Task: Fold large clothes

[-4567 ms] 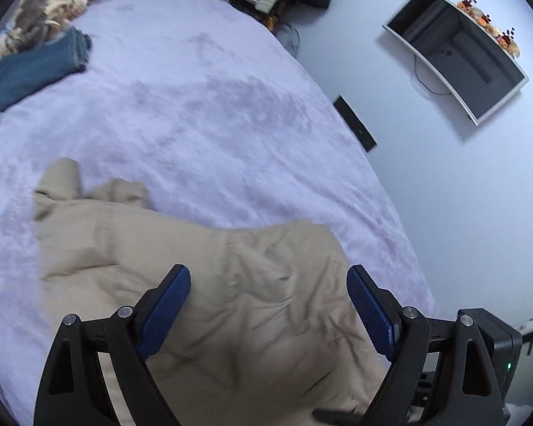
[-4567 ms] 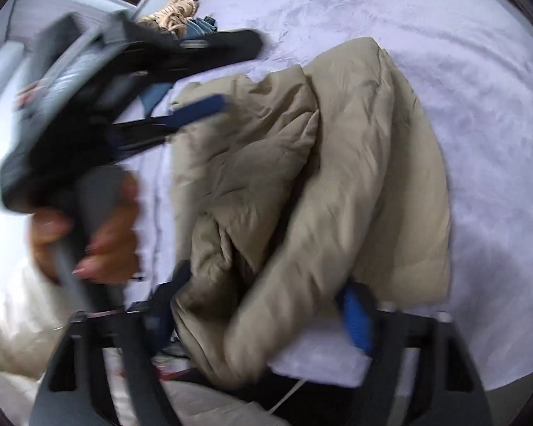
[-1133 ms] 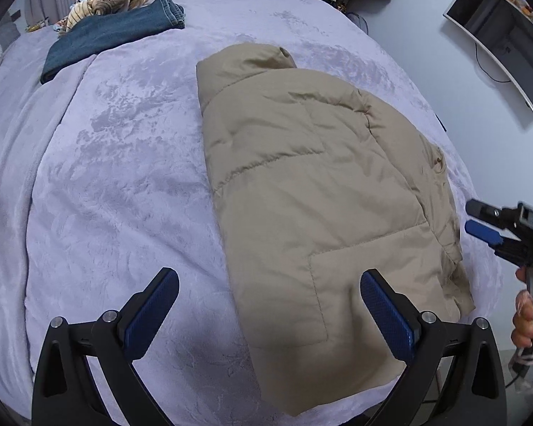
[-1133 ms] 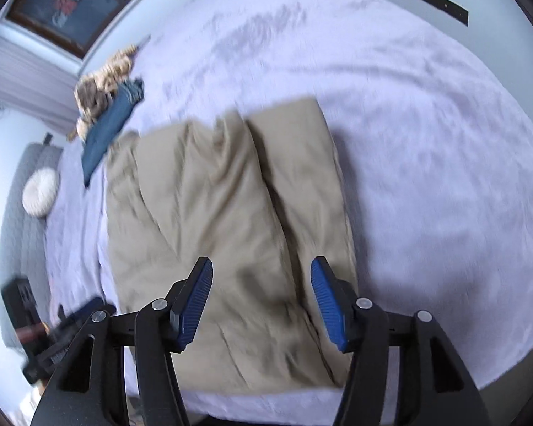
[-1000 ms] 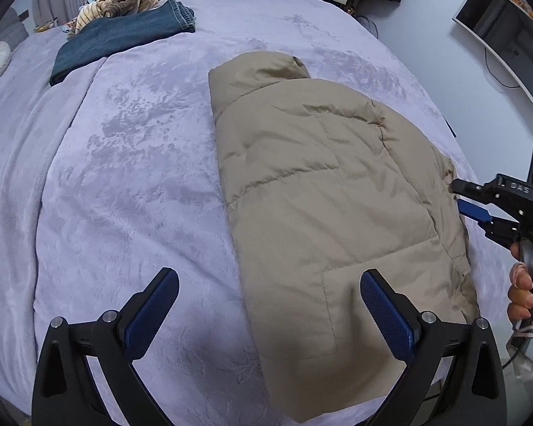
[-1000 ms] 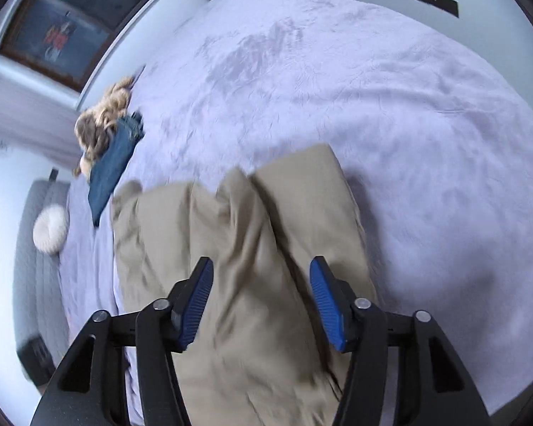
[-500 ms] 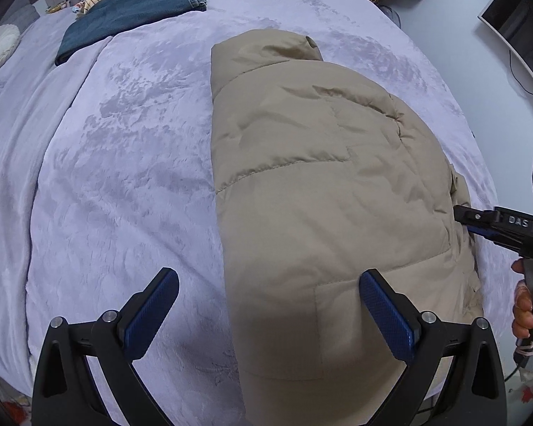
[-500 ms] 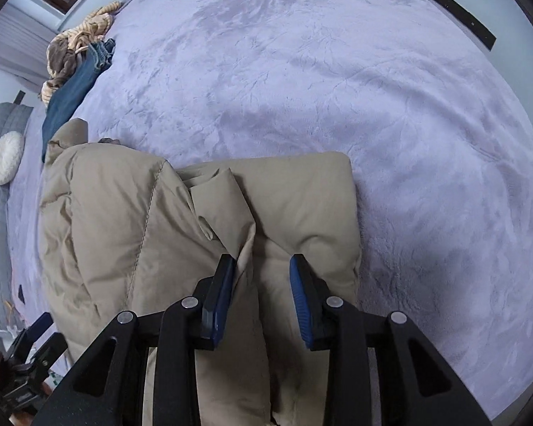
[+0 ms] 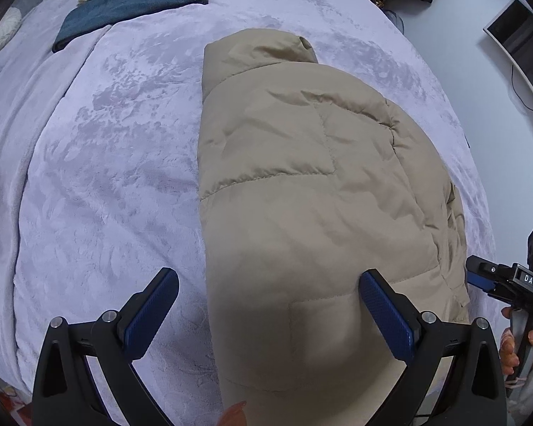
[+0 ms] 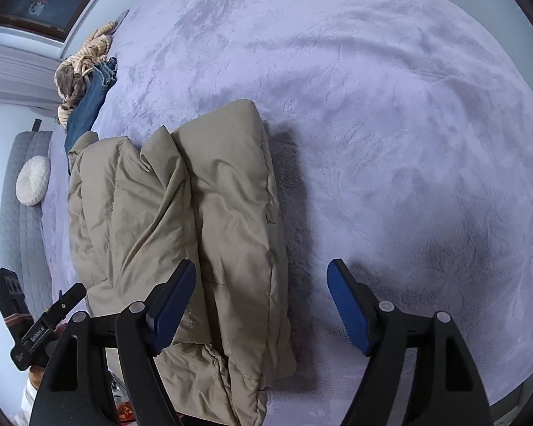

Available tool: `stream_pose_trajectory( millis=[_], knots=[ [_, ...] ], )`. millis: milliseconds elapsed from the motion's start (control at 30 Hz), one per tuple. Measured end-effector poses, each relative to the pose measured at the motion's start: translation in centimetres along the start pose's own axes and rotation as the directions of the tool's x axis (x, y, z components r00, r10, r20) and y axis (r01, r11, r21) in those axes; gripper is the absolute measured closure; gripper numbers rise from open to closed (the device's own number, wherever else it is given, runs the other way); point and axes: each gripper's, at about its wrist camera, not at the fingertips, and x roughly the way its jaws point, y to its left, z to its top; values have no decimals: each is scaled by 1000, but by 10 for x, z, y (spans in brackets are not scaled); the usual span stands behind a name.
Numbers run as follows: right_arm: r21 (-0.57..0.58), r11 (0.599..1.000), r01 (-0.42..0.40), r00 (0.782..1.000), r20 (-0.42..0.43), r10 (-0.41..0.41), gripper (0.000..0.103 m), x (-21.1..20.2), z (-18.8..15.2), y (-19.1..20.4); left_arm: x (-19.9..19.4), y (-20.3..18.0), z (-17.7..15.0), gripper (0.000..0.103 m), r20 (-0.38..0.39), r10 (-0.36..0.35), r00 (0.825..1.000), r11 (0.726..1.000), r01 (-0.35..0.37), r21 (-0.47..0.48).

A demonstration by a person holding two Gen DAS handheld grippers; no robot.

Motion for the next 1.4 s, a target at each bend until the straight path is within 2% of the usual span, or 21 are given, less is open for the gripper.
stream_pose_trajectory(
  millis=[133, 233, 267, 333, 400, 533, 667, 700, 767, 867, 933, 1033, 1133, 1167, 1233, 1300, 1367, 1400],
  knots=[
    [3, 999, -38, 999, 6, 38, 20, 1, 5, -6, 7, 5, 3, 0, -28, -56, 998, 998, 55, -26],
    [22, 995, -95, 995, -7, 96, 19, 8, 12, -12, 11, 2, 4, 0, -32, -43, 999, 999, 42, -19],
    [32, 992, -119, 993, -21, 120, 16, 13, 15, -15, 12, 1, 4, 0, -34, -39, 999, 999, 39, -17],
    [53, 987, -154, 987, -35, 156, 0, 24, 19, -21, 14, 1, 5, 0, -39, -48, 998, 999, 47, -21],
    [94, 975, -203, 977, -46, 208, 0, 38, 22, -29, 15, 1, 6, 0, -42, -52, 998, 998, 51, -24],
    [175, 934, -311, 943, -62, 326, 0, 59, 31, -38, 17, 1, 6, 0, -46, -54, 997, 998, 53, -24],
    [164, 873, -459, 872, -103, 478, 0, 62, 36, -23, 18, 2, 6, 0, -52, -55, 997, 998, 53, -30],
    [137, 870, -473, 864, -123, 489, 0, 61, 37, -15, 18, 2, 6, 0, -52, -51, 997, 998, 50, -31],
    [44, 893, -447, 877, -175, 448, 0, 60, 39, 5, 18, 3, 6, 0, -52, -46, 998, 999, 45, -29],
    [-96, 931, -352, 915, -245, 320, 0, 68, 37, 31, 18, 3, 7, 0, -57, -56, 997, 998, 54, -21],
    [-123, 938, -325, 920, -271, 283, 0, 76, 34, 38, 18, 4, 9, 0, -58, -73, 996, 997, 74, 2],
    [-126, 944, -304, 923, -284, 260, 0, 87, 35, 42, 16, 16, 16, 0, -36, -149, 988, 989, 150, 20],
    [-124, 944, -306, 920, -292, 260, 0, 94, 37, 41, 27, 44, 22, 0, -40, -286, 957, 958, 285, -34],
    [-124, 942, -310, 918, -296, 263, 0, 97, 36, 40, 36, 56, 23, 0, -49, -340, 939, 939, 337, -70],
    [-118, 937, -329, 910, -305, 281, 0, 100, 38, 38, 52, 69, 23, 0, -70, -446, 892, 891, 436, -125],
    [-104, 929, -355, 898, -315, 307, 0, 104, 39, 36, 70, 75, 23, 0, -90, -547, 833, 833, 529, -164],
    [-84, 917, -390, 880, -326, 345, 0, 112, 42, 36, 84, 76, 24, 0, -97, -598, 796, 796, 576, -185],
    [-75, 910, -409, 871, -331, 364, 0, 116, 44, 37, 88, 75, 23, 0, -98, -614, 783, 784, 590, -193]
  ],
)
